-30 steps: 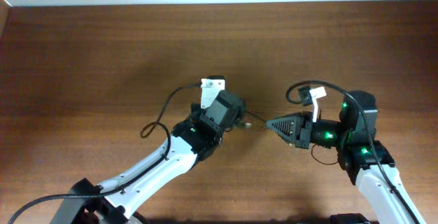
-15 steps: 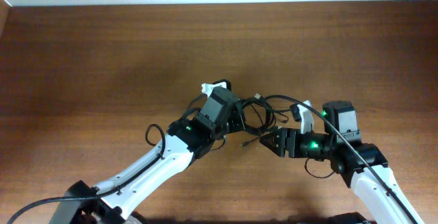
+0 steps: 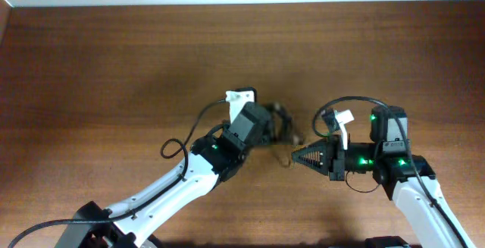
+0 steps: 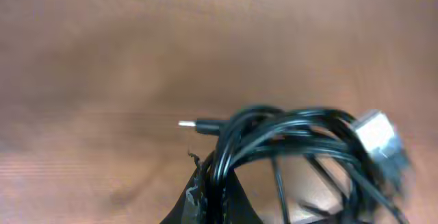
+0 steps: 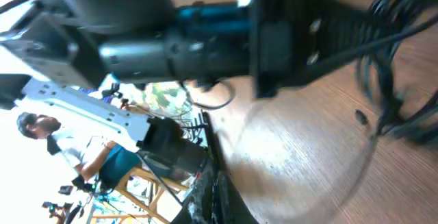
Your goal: Untangle cables
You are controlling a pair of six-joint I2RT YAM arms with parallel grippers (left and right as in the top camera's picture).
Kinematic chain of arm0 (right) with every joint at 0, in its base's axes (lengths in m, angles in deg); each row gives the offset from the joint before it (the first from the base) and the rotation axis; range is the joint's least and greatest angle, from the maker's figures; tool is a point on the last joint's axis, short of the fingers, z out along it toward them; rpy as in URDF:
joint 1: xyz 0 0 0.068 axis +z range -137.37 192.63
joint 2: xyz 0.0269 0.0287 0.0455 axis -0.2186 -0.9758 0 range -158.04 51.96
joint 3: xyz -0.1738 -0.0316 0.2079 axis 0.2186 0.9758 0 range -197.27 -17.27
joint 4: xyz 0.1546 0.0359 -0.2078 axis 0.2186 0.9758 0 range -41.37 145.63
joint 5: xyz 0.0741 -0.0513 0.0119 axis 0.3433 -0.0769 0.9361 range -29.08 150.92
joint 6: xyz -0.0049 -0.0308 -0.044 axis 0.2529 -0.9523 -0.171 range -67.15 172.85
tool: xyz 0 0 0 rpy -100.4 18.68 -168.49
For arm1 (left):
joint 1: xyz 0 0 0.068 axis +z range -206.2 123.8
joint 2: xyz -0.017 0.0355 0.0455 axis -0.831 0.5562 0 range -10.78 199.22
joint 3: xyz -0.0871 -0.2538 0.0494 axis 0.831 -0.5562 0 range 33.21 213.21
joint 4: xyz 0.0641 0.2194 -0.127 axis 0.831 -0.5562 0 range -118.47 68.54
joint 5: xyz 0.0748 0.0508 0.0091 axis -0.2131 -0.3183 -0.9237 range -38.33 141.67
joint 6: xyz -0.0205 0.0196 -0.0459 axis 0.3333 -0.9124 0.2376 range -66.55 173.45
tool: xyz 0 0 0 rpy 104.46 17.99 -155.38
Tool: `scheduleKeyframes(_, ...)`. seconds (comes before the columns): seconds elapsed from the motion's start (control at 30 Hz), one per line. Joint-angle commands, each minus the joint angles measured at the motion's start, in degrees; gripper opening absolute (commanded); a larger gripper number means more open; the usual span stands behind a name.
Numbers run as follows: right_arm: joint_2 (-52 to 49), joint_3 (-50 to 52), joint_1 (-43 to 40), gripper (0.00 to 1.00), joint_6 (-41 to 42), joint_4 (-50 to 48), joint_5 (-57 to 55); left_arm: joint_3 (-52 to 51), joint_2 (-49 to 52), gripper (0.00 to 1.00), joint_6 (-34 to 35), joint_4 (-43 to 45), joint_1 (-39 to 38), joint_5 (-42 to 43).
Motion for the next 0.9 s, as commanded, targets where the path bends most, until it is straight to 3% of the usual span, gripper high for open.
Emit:
scheduleKeyframes(0.0,0.2,-0.3,-0.4,0.04,-4.2,2.8,1.3,0.0,-1.2,0.0,-0.5,7.6,2.1,-20.8)
scheduleKeyframes(0.07,0.2,-0.3,-0.4,0.04,-4.2,4.3,-0.2,0.0,-1.2,0.0,-0.5,16.7,4.0,-21.7)
scheduleKeyframes(0.1,0.2,-0.3,-0.4,0.05,-4.0,7.0,-7.5,0.0,-1.2,0.0,-0.5,18.4,4.0,-19.8)
scheduleKeyframes(0.2,0.2,-0.3,-0.4,0.47,3.8,8.4,-21.7,0.0,-1.2,0.0,-0.5,17.0,4.0,0.3)
scheduleKeyframes(0.23,0.2,-0.3,-0.4,0.63,11.1,5.9,-26.9,0.0,-1.2,0.0,-0.5,17.5,3.9,12.0)
scheduleKeyframes(0.33,-0.1,-0.3,-0.4,0.65,28.2,3.7,-45.4,0.0,-1.2,0.0,-0.5,22.2,3.9,32.8)
scheduleKeyframes(0.4,-1.1,-0.3,-0.4,0.67,29.8,4.7,-57.5,0.0,-1.2,0.0,-0.5,33.6,4.0,47.6)
scheduleKeyframes(0.5,-1.1,-0.3,-1.7,0.75,29.8,6.9,-64.8,0.0,-1.2,0.0,-5.4,30.3,4.9,47.3)
scheduleKeyframes(0.63,-0.4,-0.3,-8.9,0.76,27.0,10.4,-61.1,0.0,-1.2,0.0,-5.4,15.2,10.7,41.1)
scheduleKeyframes(0.67,-0.1,-0.3,-9.1,0.77,22.6,10.1,-55.7,0.0,-1.2,0.0,-5.4,13.8,11.1,41.1)
scheduleKeyframes(0.7,0.0,-0.3,-9.1,0.77,12.9,10.0,-42.5,0.0,-1.2,0.0,-5.4,12.3,11.1,41.0)
scheduleKeyframes(0.77,0.0,-0.3,-9.0,0.76,6.2,10.3,-25.4,0.0,-1.2,0.0,-4.4,11.7,11.1,41.0)
scheduleKeyframes(0.8,0.0,-0.3,-9.0,0.76,6.1,10.4,-19.0,0.0,-1.2,0.0,-0.3,11.7,11.1,41.0)
scheduleKeyframes(0.87,0.0,-0.3,-9.0,0.73,6.1,10.4,-15.1,0.0,-1.2,0.0,0.7,11.4,11.1,38.9)
